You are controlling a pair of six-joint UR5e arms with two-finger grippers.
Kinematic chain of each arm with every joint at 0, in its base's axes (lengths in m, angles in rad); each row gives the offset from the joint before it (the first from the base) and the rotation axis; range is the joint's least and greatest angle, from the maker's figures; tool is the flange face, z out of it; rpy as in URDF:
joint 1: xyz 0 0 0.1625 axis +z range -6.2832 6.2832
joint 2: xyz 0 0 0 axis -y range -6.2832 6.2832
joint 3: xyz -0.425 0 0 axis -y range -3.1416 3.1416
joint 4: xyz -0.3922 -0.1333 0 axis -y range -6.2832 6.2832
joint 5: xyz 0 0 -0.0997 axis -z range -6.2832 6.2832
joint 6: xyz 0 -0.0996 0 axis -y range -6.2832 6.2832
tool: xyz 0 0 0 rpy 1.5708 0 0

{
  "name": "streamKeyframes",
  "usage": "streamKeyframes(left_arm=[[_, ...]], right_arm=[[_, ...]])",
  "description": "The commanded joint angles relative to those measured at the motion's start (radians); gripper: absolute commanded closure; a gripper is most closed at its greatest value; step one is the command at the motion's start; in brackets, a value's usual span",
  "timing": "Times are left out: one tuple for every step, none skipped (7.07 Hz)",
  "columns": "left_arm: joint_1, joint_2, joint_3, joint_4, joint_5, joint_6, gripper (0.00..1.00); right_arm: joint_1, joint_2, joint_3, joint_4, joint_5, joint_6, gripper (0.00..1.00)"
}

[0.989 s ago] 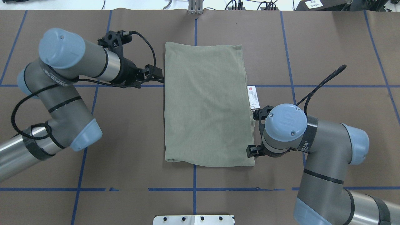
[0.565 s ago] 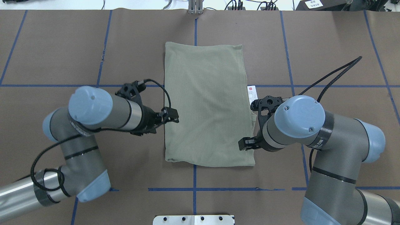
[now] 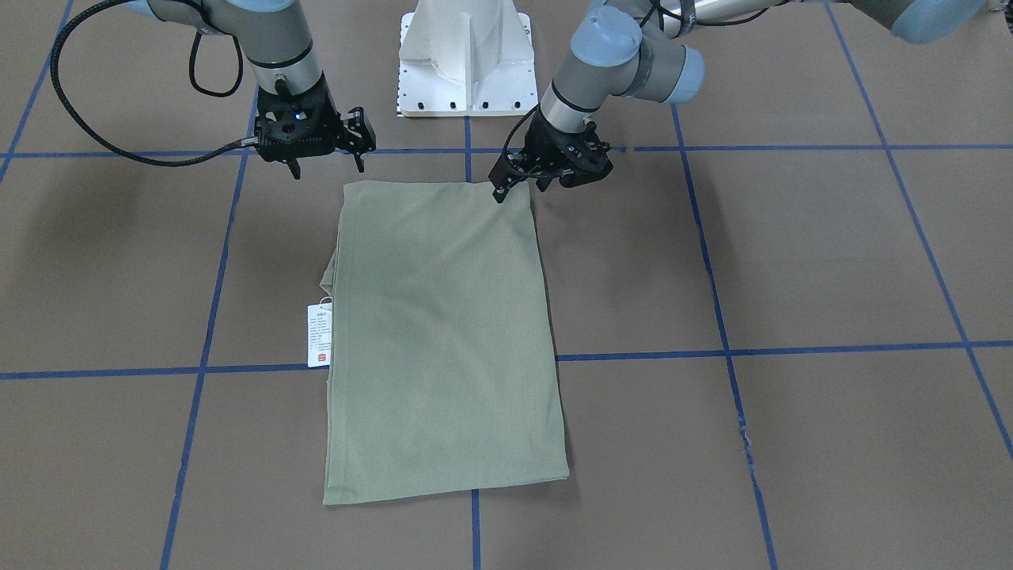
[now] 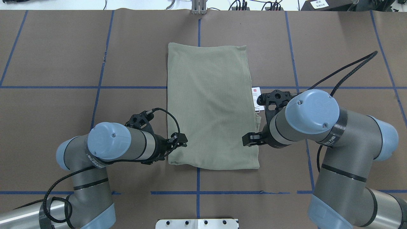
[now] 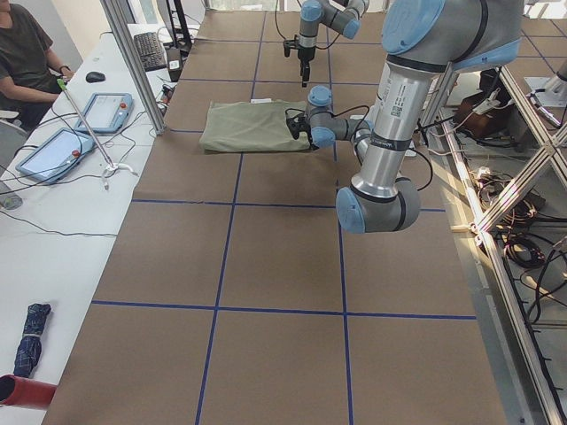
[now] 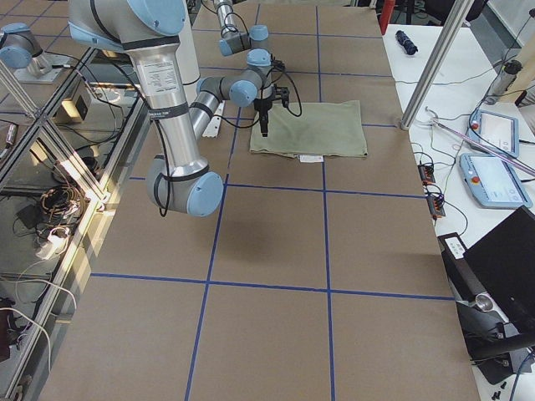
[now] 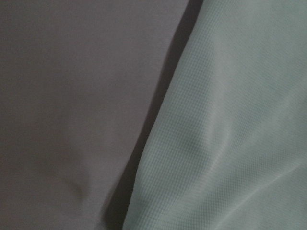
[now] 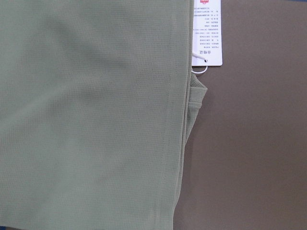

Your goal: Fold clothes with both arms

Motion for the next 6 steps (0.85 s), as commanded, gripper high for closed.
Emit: streamKeyframes(left_arm=[[0.008, -0.002, 0.002, 0.015, 0.008, -0.014, 0.01], [0.033, -0.005, 0.003, 0.015, 0.008, -0.036, 0.07], [0.057, -0.008, 0.011, 0.015, 0.017, -0.054, 0.15], [0.058, -0.009, 0.011, 0.015, 0.023, -0.054, 0.27], [0.058, -0.011, 0.013, 0.015, 0.023, -0.054, 0.37], [0.048, -0.011, 0.008, 0.015, 0.028, -0.051, 0.38]], right_arm=[[0.001, 0.002, -0.001, -0.001, 0.002, 0.001, 0.00], [0.001, 0.002, -0.001, -0.001, 0.002, 0.001, 0.00], [0.003, 0.000, -0.001, -0.001, 0.002, 0.001, 0.00], [0.003, 0.000, -0.002, -0.001, 0.002, 0.001, 0.00], [0.003, 0.000, -0.001, -0.001, 0.002, 0.001, 0.00], [0.003, -0.001, -0.001, -0.001, 0.002, 0.001, 0.00]])
